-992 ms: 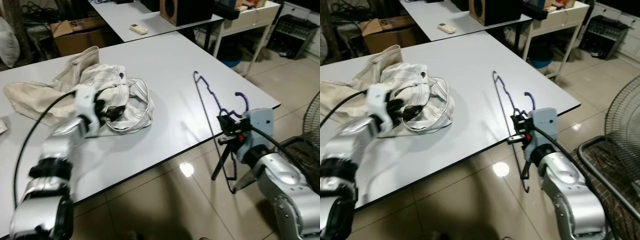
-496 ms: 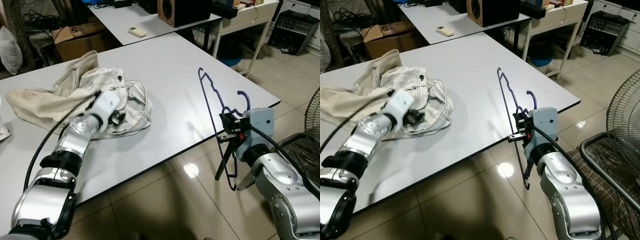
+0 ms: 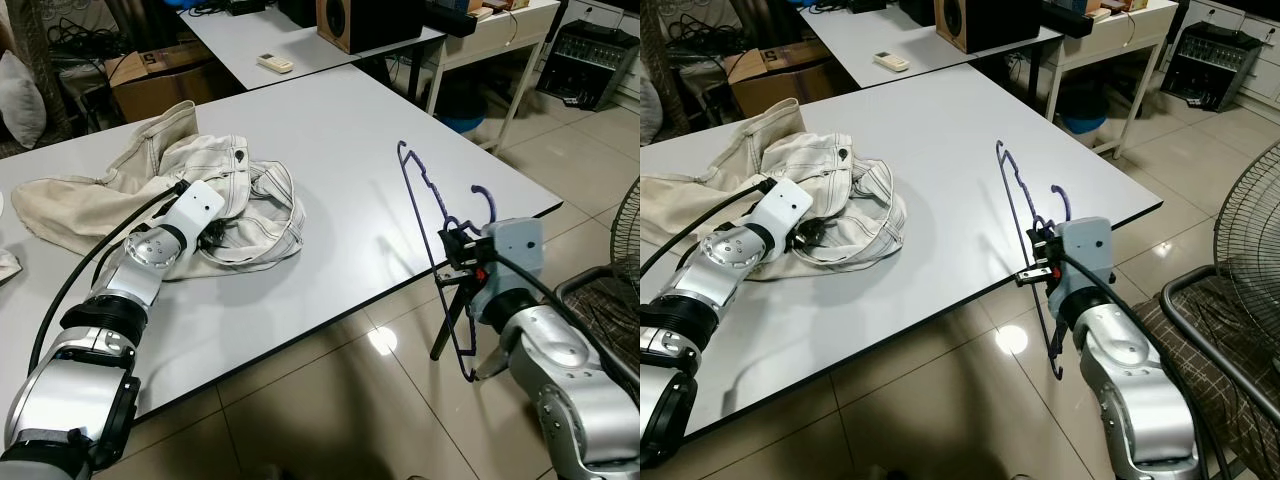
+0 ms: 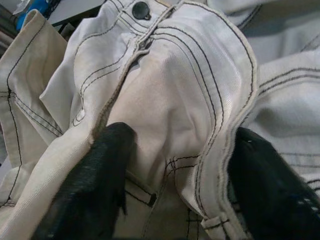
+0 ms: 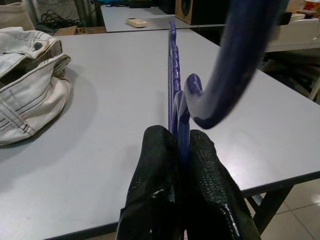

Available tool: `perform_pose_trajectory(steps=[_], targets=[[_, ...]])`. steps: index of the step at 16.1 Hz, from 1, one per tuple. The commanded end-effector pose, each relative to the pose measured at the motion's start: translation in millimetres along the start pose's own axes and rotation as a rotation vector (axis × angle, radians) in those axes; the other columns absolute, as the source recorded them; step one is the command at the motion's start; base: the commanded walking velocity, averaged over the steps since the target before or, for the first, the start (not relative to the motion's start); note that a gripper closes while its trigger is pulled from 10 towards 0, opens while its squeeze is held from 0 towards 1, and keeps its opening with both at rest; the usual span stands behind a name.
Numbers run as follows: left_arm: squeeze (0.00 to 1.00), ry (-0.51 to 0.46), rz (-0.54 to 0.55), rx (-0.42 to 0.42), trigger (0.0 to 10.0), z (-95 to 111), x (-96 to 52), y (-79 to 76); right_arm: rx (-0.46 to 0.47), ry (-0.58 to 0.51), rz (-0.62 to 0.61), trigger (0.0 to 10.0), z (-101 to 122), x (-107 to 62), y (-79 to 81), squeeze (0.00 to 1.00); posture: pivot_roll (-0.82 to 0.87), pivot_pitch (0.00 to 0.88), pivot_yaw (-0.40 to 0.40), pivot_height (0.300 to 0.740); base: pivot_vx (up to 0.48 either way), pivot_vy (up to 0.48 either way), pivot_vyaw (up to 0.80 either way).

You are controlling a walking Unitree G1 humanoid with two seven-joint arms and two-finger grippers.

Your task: Hang hanger

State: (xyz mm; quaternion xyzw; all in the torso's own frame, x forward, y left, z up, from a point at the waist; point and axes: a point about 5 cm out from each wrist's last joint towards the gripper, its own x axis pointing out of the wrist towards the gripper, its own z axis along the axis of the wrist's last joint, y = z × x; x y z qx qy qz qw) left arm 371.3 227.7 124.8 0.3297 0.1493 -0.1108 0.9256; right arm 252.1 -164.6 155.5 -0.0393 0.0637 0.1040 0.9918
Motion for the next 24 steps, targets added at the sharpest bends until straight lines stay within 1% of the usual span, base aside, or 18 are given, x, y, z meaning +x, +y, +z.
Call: perform_pose_trajectory(steps=[1,4,7,8,9,11,12,14,15,16,17,18,19,20,21,22,23,24], targets=[[0.0,0.006,0.021,-0.022,0.0,-5,-1.5,0.5,-0.009,-0.006,0.005,10.0,1,1.6,1.3,0.0,-0.04,0.0,0.098,0.74,0.0,0.0,0.0],[0.0,0.001,0.045,-0.052,0.0,-10,-2.6,-4.9,-0.016,0.002,-0.011,10.0,-2,1.1,-0.4,0.0,-0.04,0.0,0.094,0.74,0.0,0.0,0.0],[0.0,-0.013,0.057,-0.052,0.0,-12,-4.0,-7.5,-0.014,0.004,-0.022,10.0,-3,2.0,0.0,0.0,-0.04,0.0,0.092,0.74,0.0,0.0,0.0],[0.0,-0.043,0.065,-0.066,0.0,-11,-5.8,-7.0,-0.012,0.003,-0.03,10.0,-4,2.4,0.4,0.0,-0.04,0.0,0.095,0.74,0.0,0.0,0.0],[0.0,-0.05,0.067,-0.07,0.0,-11,-6.2,-6.6,-0.011,0.003,-0.032,10.0,-4,2.3,0.5,0.0,-0.04,0.0,0.095,0.74,0.0,0.0,0.0],[0.0,-0.084,0.11,-0.166,0.0,-10,-8.4,-1.3,-0.004,0.004,-0.046,10.0,-5,2.6,-0.2,0.0,-0.04,0.0,0.095,0.74,0.0,0.0,0.0],[0.0,-0.087,0.115,-0.179,0.0,-10,-8.6,-0.7,-0.003,0.004,-0.048,10.0,-5,2.7,-0.3,0.0,-0.04,0.0,0.095,0.74,0.0,0.0,0.0],[0.0,-0.111,0.15,-0.288,0.0,-9,-9.9,4.3,0.0,0.006,-0.059,10.0,-7,2.8,-0.7,0.0,-0.04,0.0,0.094,0.74,0.0,0.0,0.0],[0.0,-0.122,0.185,-0.361,0.0,-8,-10.8,9.9,0.001,0.005,-0.067,10.0,-7,3.2,-1.6,0.0,-0.04,0.0,0.095,0.74,0.0,0.0,0.0],[0.0,-0.126,0.197,-0.377,0.0,-8,-11.0,12.0,0.001,0.005,-0.071,10.0,-7,3.3,-2.1,0.0,-0.04,0.0,0.095,0.74,0.0,0.0,0.0],[0.0,-0.138,0.211,-0.374,0.0,-4,-11.1,15.7,0.004,0.005,-0.079,10.0,-7,3.3,-3.2,0.0,-0.03,0.0,0.095,0.74,0.0,0.0,0.0],[0.0,-0.165,0.215,-0.358,0.0,3,-9.9,18.4,0.005,0.004,-0.086,10.0,-7,3.9,-4.2,0.0,-0.03,0.0,0.094,0.74,0.0,0.0,0.0],[0.0,-0.231,0.208,-0.369,0.0,17,-8.2,21.1,0.005,0.001,-0.095,10.0,-7,5.3,-5.4,0.0,-0.04,0.0,0.095,0.74,0.0,0.0,0.0],[0.0,-0.276,0.202,-0.364,0.0,27,-8.0,23.0,0.005,-0.002,-0.1,10.0,-6,6.0,-6.2,0.0,-0.04,0.0,0.095,0.74,0.0,0.0,0.0],[0.0,-0.402,0.173,-0.343,0.0,50,-11.2,28.6,0.001,-0.011,-0.11,10.0,-4,7.1,-7.5,0.0,-0.04,0.0,0.098,0.74,0.0,0.0,0.0],[0.0,-0.54,0.145,-0.347,0.0,72,-19.7,37.0,0.002,-0.019,-0.122,10.0,-2,6.9,-9.6,0.0,-0.04,0.0,0.098,0.74,0.0,0.0,0.0],[0.0,-0.713,0.122,-0.415,0.0,92,-39.9,55.1,0.003,-0.026,-0.138,10.0,-1,6.2,-12.9,0.0,-0.04,0.0,0.097,0.74,0.0,0.0,0.0],[0.0,-0.834,0.086,-0.477,0.0,101,-60.5,67.7,0.004,-0.029,-0.148,10.0,0,5.8,-15.2,0.0,-0.03,0.0,0.091,0.74,0.0,0.0,0.0]])
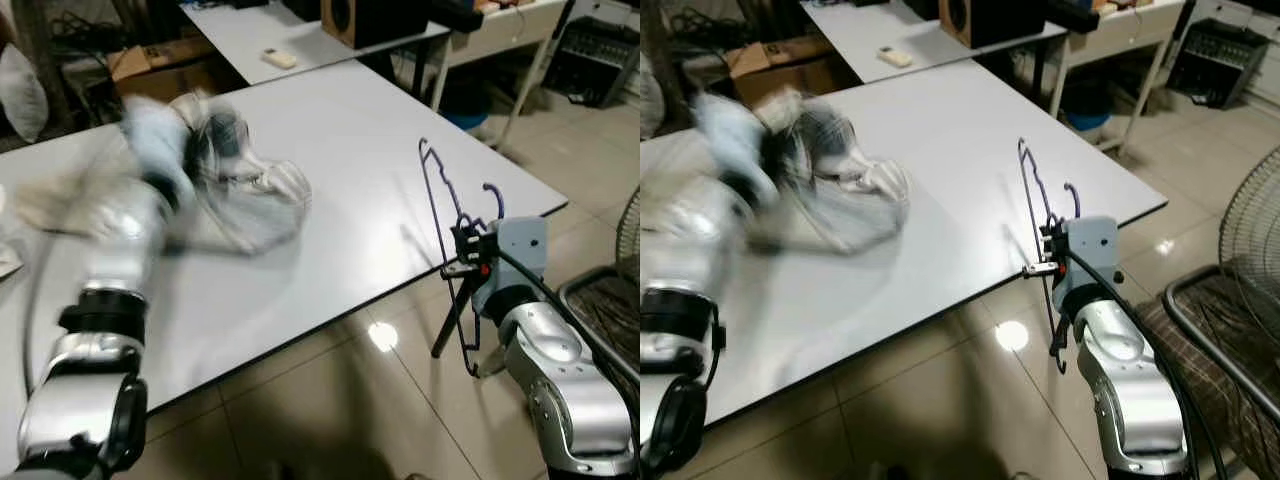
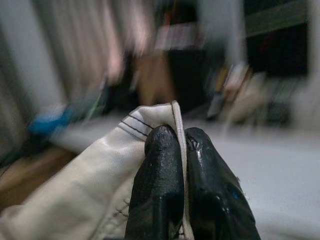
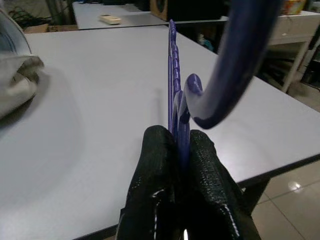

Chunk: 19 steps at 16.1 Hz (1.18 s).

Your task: Hang hanger

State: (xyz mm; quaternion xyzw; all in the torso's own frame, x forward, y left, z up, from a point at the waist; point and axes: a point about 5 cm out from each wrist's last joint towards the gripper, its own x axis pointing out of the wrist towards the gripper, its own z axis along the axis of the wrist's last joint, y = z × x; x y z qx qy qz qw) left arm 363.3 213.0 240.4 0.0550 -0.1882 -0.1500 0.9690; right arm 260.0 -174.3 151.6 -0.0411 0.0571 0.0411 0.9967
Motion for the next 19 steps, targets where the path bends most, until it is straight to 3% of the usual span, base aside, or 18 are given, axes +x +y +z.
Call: perform_pose_trajectory(steps=[1,3,4,5,6,7,8,9,11,14,15,16,17,18,19], targets=[[0.0,-0.117,-0.031,-0.052,0.0,28,-8.2,11.3,0.003,-0.021,-0.027,10.0,3,0.5,-5.3,0.0,-0.03,0.0,0.091,0.74,0.0,0.0,0.0],[0.0,-0.042,-0.106,-0.071,0.0,24,-48.2,27.4,0.009,-0.024,-0.036,10.0,3,3.3,-5.8,0.0,-0.01,0.0,0.078,0.74,0.0,0.0,0.0],[0.0,0.07,-0.159,-0.05,0.0,9,-74.0,32.4,0.014,-0.026,-0.033,10.0,3,5.2,-4.5,0.0,-0.01,0.0,0.078,0.74,0.0,0.0,0.0],[0.0,0.201,-0.205,-0.019,0.0,-6,-98.3,34.8,0.017,-0.027,-0.028,10.0,3,6.9,-3.2,0.0,-0.01,0.0,0.078,0.74,0.0,0.0,0.0],[0.0,0.422,-0.233,0.077,0.0,-28,-126.8,39.0,0.017,-0.026,-0.019,10.0,3,8.2,-1.3,0.0,0.03,0.0,0.05,0.74,0.0,0.0,0.0],[0.0,0.579,-0.236,0.193,0.0,-43,-144.2,43.8,0.018,-0.023,-0.012,10.0,2,9.2,0.0,0.0,0.03,0.0,0.05,0.74,0.0,0.0,0.0],[0.0,0.709,-0.187,0.276,10.0,-55,-153.8,49.6,0.014,-0.021,-0.001,10.0,2,10.8,2.1,0.0,0.04,0.0,0.04,0.74,0.0,0.0,0.0],[1.0,0.771,-0.218,0.346,10.0,-58,-157.0,49.6,0.012,-0.023,0.004,10.0,2,11.6,3.1,0.0,0.04,0.0,0.041,0.74,0.0,0.0,0.0],[1.0,0.73,-0.314,0.277,10.0,-44,-147.7,38.3,0.014,-0.027,-0.001,10.0,3,11.7,1.7,0.0,0.04,0.0,0.044,0.74,0.0,0.0,0.0],[1.0,0.726,-0.611,0.248,10.0,-19,-137.0,18.2,0.016,-0.027,-0.018,10.0,0,10.0,0.5,0.0,0.03,0.0,0.069,0.74,0.0,0.0,0.0],[1.0,0.669,-0.68,0.201,10.0,-7,-120.2,7.9,0.02,-0.031,-0.025,10.0,0,9.6,1.0,0.0,0.02,0.0,0.075,0.74,0.0,0.0,0.0],[1.0,0.564,-0.718,0.088,10.0,5,-97.4,-8.0,0.021,-0.034,-0.03,10.0,1,9.1,1.3,0.0,0.02,0.0,0.082,0.74,0.0,0.0,0.0],[1.0,0.508,-0.73,0.052,10.0,9,-84.0,-16.4,0.022,-0.035,-0.032,10.0,1,8.7,1.0,0.0,0.01,0.0,0.082,0.74,0.0,0.0,0.0],[1.0,0.481,-0.716,0.052,10.0,9,-75.2,-19.7,0.022,-0.036,-0.033,10.0,1,8.4,0.7,0.0,0.01,0.0,0.082,0.74,0.0,0.0,0.0],[1.0,0.463,-0.612,0.102,10.0,-6,-44.1,-29.0,0.019,-0.036,-0.035,10.0,1,8.9,0.1,0.0,0.01,0.0,0.083,0.74,0.0,0.0,0.0]])
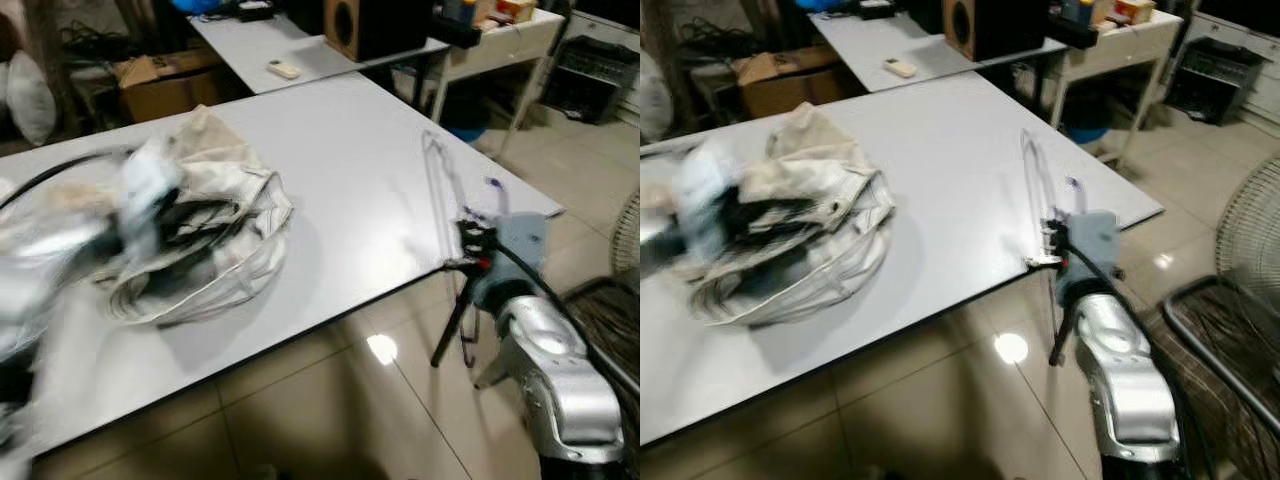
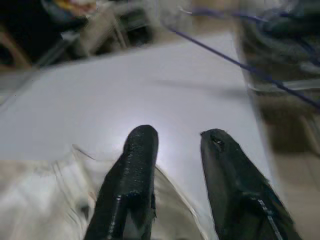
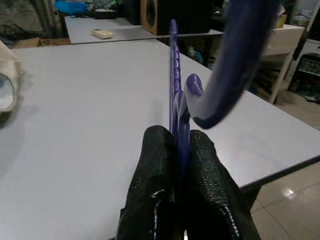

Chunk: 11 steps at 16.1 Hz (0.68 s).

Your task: Hang hanger

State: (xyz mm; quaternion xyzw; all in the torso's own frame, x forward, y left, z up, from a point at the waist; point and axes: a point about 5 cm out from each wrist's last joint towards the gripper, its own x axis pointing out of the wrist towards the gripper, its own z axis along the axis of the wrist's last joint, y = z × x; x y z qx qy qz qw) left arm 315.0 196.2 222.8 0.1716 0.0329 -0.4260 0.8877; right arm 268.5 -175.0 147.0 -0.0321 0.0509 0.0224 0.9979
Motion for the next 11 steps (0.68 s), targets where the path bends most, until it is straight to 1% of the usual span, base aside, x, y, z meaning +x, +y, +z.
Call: perform_pose_trajectory(steps=[1,2,3,4,5,6,7,8,9,11], targets=[[1.0,0.08,0.105,0.01,10.0,-13,27.6,8.0,-0.004,-0.025,0.0,10.0,4,0.8,1.5,0.0,0.0,0.0,0.09,0.74,0.0,0.0,0.0],[1.0,0.102,0.153,-0.008,10.0,-19,46.4,9.2,-0.008,-0.031,-0.002,10.0,6,0.6,1.6,0.0,-0.01,0.0,0.095,0.74,0.0,0.0,0.0],[1.0,0.108,0.168,-0.017,10.0,-21,53.3,8.8,-0.01,-0.033,-0.004,10.0,6,0.3,1.5,0.0,-0.01,0.0,0.095,0.74,0.0,0.0,0.0],[1.0,0.155,0.217,0.017,10.0,-28,69.4,7.7,-0.012,-0.039,-0.016,10.0,8,-1.0,-0.5,0.0,-0.03,0.0,0.107,0.74,0.0,0.0,0.0],[1.0,0.189,0.266,0.041,10.0,-34,78.9,7.7,-0.012,-0.039,-0.026,10.0,7,-2.3,-2.2,0.0,-0.04,0.0,0.109,0.74,0.0,0.0,0.0],[0.73,0.224,0.314,0.074,10.0,-40,83.9,9.3,-0.012,-0.037,-0.031,10.0,6,-3.2,-2.4,0.0,-0.04,0.0,0.109,0.74,0.0,0.0,0.0],[0.0,0.259,0.37,0.109,10.0,-47,88.7,11.0,-0.011,-0.035,-0.034,10.0,6,-4.3,-1.7,0.0,-0.05,0.0,0.113,0.74,0.0,0.0,0.0],[0.0,0.301,0.442,0.167,10.0,-55,91.6,13.1,-0.012,-0.033,-0.035,10.0,5,-5.8,-0.3,0.0,-0.05,0.0,0.115,0.74,0.0,0.0,0.0],[0.0,0.323,0.498,0.213,10.0,-59,93.1,15.4,-0.012,-0.033,-0.035,10.0,5,-6.5,0.5,0.0,-0.06,0.0,0.116,0.74,0.0,0.0,0.0],[0.0,0.354,0.602,0.244,10.0,-65,93.6,18.6,-0.017,-0.029,-0.034,10.0,5,-7.0,1.3,0.0,-0.08,0.0,0.113,0.74,0.0,0.0,0.0]])
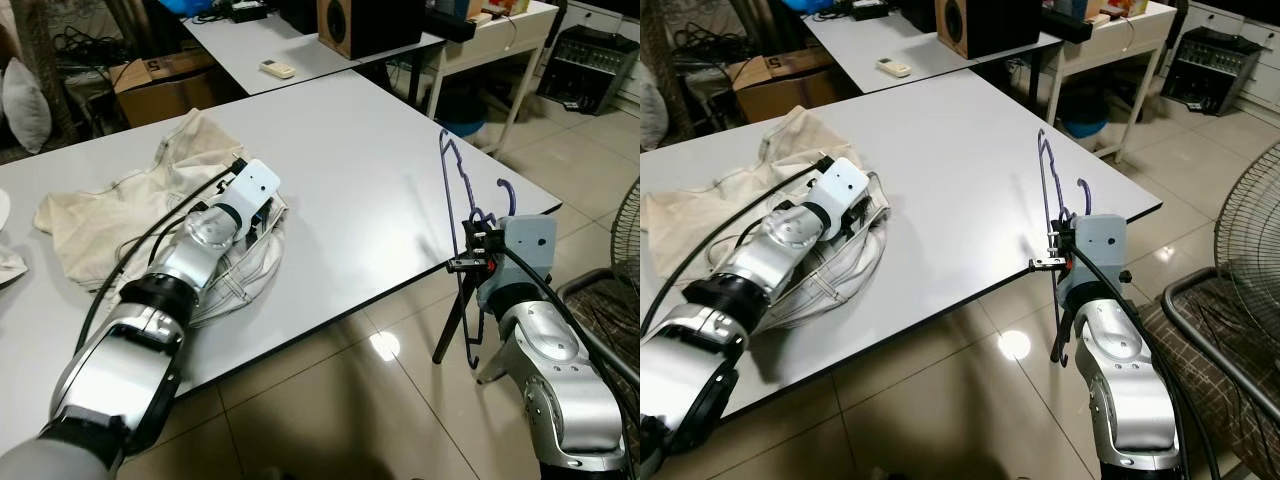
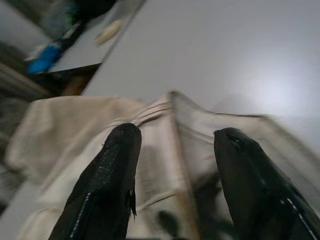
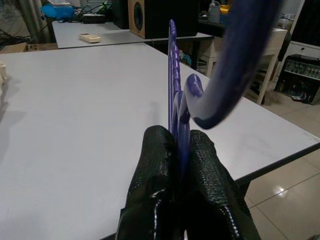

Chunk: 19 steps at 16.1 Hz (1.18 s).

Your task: Hang hanger

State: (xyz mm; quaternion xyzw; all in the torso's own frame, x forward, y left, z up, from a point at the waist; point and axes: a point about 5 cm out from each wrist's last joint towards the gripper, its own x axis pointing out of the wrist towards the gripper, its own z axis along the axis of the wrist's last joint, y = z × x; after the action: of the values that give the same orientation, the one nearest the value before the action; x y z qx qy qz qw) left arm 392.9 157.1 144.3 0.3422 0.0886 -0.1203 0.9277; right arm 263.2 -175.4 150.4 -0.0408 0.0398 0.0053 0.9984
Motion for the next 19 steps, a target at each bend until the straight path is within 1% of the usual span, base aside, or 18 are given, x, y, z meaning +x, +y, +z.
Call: perform_pose_trajectory(steps=[1,2,3,4,6,7,8,9,11,12,15,18,19], targets=[[0.0,0.006,0.054,0.02,10.0,-1,1.2,3.7,-0.003,-0.009,0.001,10.0,3,-1.5,1.8,0.0,-0.08,0.0,0.113,0.74,0.0,0.0,0.0],[0.0,0.01,0.066,0.027,10.0,-1,2.0,1.9,-0.007,-0.009,0.002,10.0,4,-1.5,1.9,0.0,-0.09,0.0,0.113,0.74,0.0,0.0,0.0],[0.0,0.016,0.058,0.028,10.0,-2,3.2,-3.4,-0.012,-0.01,0.002,10.0,5,-1.7,1.8,0.0,-0.1,0.0,0.112,0.74,0.0,0.0,0.0],[0.0,0.003,0.026,-0.005,10.0,0,4.5,-10.7,-0.015,-0.01,0.0,10.0,6,-2.5,1.1,0.0,-0.1,0.0,0.113,0.74,0.0,0.0,0.0],[0.0,-0.006,0.007,-0.017,10.0,4,6.1,-18.9,-0.018,-0.007,-0.007,10.0,6,-4.1,-0.6,0.0,-0.11,0.0,0.112,0.74,0.0,0.0,0.0],[0.0,0.013,0.013,-0.007,10.0,1,6.3,-21.7,-0.02,-0.003,-0.013,10.0,6,-5.4,-1.8,0.0,-0.12,0.0,0.11,0.74,0.0,0.0,0.0],[0.0,0.054,0.063,0.072,10.0,-5,5.4,-17.9,-0.023,0.0,-0.016,10.0,6,-6.5,-2.4,0.0,-0.13,0.0,0.107,0.74,0.0,0.0,0.0],[0.0,0.081,0.094,0.109,10.0,-10,4.4,-14.3,-0.03,0.001,-0.016,10.0,7,-7.1,-2.3,0.0,-0.14,0.0,0.105,0.74,0.0,0.0,0.0],[0.0,0.112,0.112,0.129,10.0,-16,3.2,-12.2,-0.038,0.004,-0.014,10.0,8,-7.7,-2.4,0.0,-0.15,0.0,0.097,0.74,0.0,0.0,0.0],[0.0,0.14,0.122,0.146,10.0,-23,1.3,-13.1,-0.047,0.005,-0.009,10.0,9,-7.9,-1.6,0.0,-0.17,0.0,0.093,0.74,0.0,0.0,0.0],[0.0,0.159,0.15,0.175,10.0,-31,-1.2,-14.6,-0.074,0.012,0.004,10.0,12,-11.6,-0.9,0.0,-0.2,0.0,0.089,0.74,0.0,0.0,0.0],[0.0,0.201,0.133,0.149,10.0,-44,-4.9,-22.8,-0.082,0.024,-0.002,10.0,12,-16.5,-2.8,0.0,-0.23,0.0,0.079,0.74,0.0,0.0,0.0],[0.0,0.221,0.125,0.175,10.0,-50,-7.0,-25.7,-0.087,0.031,0.001,10.0,13,-17.9,-2.6,0.0,-0.24,0.0,0.074,0.74,0.0,0.0,0.0]])
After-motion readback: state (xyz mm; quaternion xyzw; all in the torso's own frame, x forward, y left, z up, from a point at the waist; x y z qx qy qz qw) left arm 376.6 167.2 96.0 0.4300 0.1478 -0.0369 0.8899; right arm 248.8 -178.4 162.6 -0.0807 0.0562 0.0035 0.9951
